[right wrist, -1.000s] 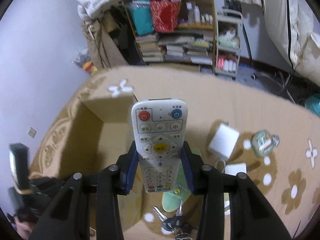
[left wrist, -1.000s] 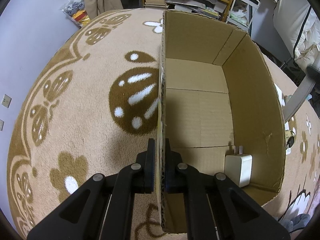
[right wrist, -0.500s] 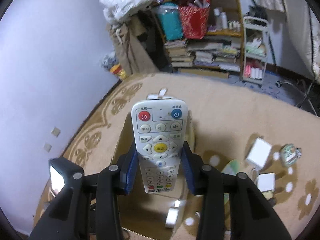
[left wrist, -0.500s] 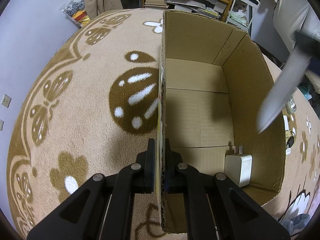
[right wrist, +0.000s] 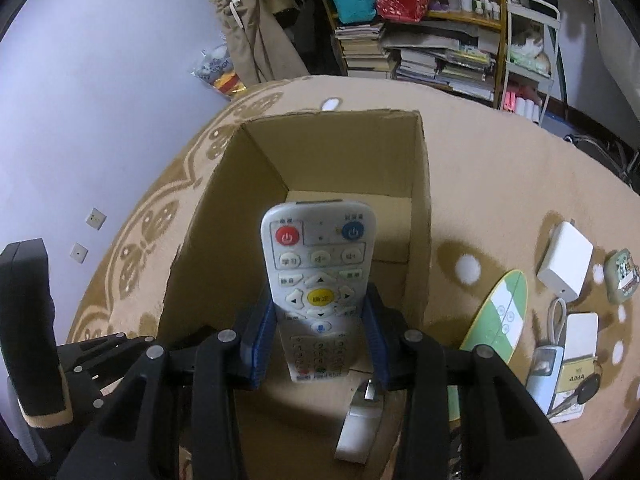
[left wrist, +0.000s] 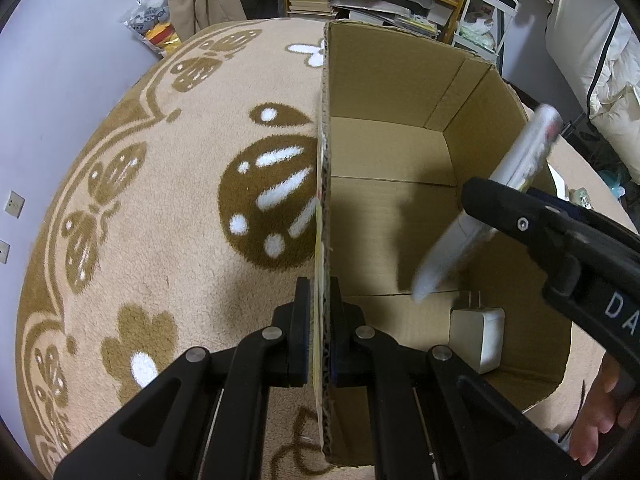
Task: Organize rigid objects
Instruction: 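Carry the remote over the box and release it inside with the right gripper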
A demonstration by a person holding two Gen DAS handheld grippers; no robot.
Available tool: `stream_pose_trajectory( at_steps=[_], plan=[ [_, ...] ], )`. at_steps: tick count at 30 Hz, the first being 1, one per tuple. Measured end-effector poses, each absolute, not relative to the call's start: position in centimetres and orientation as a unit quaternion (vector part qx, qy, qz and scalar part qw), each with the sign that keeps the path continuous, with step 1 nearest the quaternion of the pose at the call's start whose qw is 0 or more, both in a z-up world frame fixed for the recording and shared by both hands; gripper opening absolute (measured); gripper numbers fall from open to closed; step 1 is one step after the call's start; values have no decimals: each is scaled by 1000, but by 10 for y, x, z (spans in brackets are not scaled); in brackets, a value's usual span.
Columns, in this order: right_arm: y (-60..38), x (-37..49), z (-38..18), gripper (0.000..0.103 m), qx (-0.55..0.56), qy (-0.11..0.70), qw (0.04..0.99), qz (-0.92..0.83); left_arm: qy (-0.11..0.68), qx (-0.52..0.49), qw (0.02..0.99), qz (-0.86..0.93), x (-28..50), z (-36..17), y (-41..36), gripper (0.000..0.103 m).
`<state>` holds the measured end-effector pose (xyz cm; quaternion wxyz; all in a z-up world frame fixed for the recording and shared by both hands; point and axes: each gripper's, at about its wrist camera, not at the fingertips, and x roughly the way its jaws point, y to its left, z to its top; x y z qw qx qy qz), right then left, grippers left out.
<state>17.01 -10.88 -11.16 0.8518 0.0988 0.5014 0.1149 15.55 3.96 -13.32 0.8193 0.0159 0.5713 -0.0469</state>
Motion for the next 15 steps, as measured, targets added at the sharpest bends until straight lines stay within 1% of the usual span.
stream_pose_trajectory(
  at_steps=[5,12,13,14,15],
  plan=[
    [-109,171,-111,45,105,498,853,114,572,14,819,-47,155,-133,40,6],
    [-119,172,-96,45,123,476,864,110,572,14,819,-46,155,-133,41,6],
    [-121,171,-93,47,124,473,865,109,572,12,819,-47,155,-133,41,7],
    [-123,170,-90,53,122,470,867,108,571,10,819,-48,155,-133,41,7],
    [-125,169,-87,57,121,466,870,106,570,11,820,-46,155,-132,42,7]
  ],
)
